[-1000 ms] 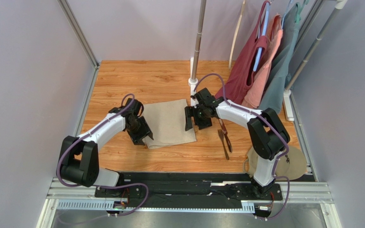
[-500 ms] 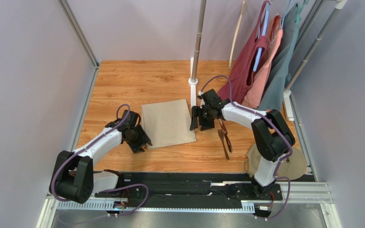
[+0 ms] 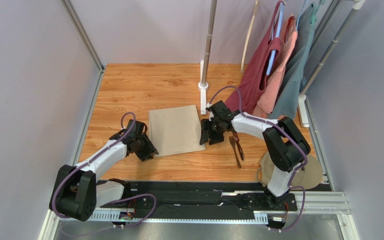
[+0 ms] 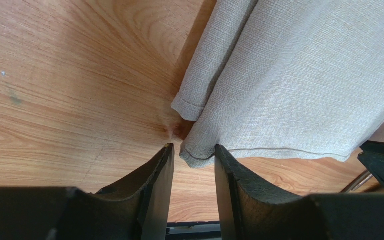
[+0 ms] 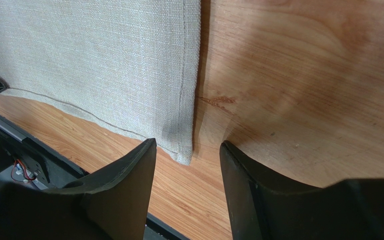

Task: Fold the napkin into a case and place the utensils inside
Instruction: Pick up the square-folded napkin from the center of the board.

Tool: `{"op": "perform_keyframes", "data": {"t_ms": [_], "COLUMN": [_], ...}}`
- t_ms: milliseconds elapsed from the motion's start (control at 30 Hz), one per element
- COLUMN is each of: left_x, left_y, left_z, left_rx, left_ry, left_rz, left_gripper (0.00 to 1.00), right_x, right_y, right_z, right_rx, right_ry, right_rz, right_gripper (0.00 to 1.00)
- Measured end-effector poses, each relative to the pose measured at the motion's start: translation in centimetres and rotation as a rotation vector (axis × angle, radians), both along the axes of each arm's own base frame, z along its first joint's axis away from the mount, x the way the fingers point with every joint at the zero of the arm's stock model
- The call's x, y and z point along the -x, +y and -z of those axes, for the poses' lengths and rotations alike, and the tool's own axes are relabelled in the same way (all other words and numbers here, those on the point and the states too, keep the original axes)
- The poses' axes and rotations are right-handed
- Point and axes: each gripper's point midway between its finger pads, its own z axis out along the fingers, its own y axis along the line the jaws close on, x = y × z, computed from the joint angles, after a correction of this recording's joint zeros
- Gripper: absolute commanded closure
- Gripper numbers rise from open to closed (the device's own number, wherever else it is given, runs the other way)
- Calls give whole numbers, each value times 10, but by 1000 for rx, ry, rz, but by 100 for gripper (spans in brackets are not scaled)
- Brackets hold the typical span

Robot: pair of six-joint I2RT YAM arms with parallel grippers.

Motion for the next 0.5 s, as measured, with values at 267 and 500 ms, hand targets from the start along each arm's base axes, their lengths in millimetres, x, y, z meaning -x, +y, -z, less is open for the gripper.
{"op": "perform_keyframes", "data": {"t_ms": [267,500], "left_x": [-10,-20], "left_y": [2,-1], "left_z": [-6,-29], "left_rx": [-15,3], "left_ry": [-62,-137], "left_rz": [8,14], "left_gripper": [93,100], "right_x": [5,9], "right_y": [5,6], "right_z": [-1,1], "right_rx": [-47,-53], "right_ry": [20,69], "right_rz": [25,118], "right_gripper": [39,48]}}
